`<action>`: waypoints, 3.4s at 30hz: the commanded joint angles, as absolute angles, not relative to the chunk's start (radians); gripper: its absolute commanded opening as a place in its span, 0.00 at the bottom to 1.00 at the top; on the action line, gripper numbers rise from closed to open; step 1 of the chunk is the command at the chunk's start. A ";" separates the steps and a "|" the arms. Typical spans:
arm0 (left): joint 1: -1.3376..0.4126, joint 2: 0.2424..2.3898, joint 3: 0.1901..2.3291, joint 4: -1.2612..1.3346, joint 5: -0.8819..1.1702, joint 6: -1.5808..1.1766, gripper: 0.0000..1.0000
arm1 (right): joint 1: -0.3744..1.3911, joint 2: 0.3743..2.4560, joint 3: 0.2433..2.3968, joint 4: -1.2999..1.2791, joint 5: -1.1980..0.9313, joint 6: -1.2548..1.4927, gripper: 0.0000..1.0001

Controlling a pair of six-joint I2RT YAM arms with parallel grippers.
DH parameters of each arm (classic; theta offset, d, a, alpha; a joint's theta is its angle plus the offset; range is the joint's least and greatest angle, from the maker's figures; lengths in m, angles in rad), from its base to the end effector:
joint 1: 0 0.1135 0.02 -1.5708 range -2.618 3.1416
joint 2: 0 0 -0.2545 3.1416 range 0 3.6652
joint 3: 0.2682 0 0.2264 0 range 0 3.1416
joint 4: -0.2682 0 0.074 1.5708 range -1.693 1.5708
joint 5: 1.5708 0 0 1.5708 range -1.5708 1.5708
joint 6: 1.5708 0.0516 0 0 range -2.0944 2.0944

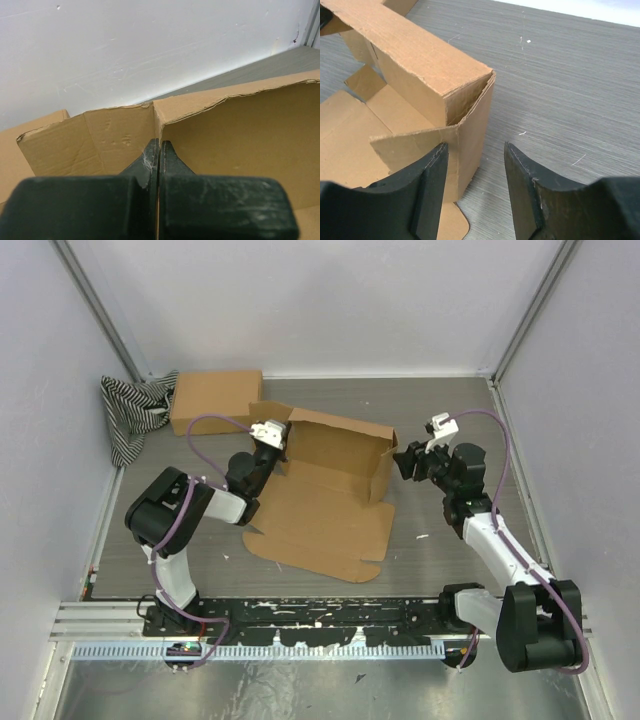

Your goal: Fold the paper box

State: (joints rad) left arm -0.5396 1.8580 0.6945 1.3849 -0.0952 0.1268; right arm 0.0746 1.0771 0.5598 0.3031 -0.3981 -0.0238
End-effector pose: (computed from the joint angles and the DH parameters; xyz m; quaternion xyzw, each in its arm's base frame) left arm 0.3079 -0.1787 0.2084 0.1690 0.6018 -0.1308 0.7695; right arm 0.2354 0.0377 0.2560 -0.1615 0.7562 0.1695 0.6110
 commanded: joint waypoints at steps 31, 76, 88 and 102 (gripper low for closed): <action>-0.538 1.815 0.663 1.431 0.001 0.123 0.00 | 0.366 1.269 0.668 0.338 0.096 0.107 0.61; -0.571 1.838 0.658 1.431 -0.018 0.129 0.00 | 0.366 0.973 0.560 0.120 -0.071 0.132 1.00; -0.574 1.827 0.632 1.431 -0.246 0.169 0.00 | 0.365 0.887 0.599 0.058 0.034 0.162 1.00; -0.574 1.828 0.627 1.431 -0.264 0.178 0.00 | 0.188 0.715 0.593 0.113 0.482 0.132 0.97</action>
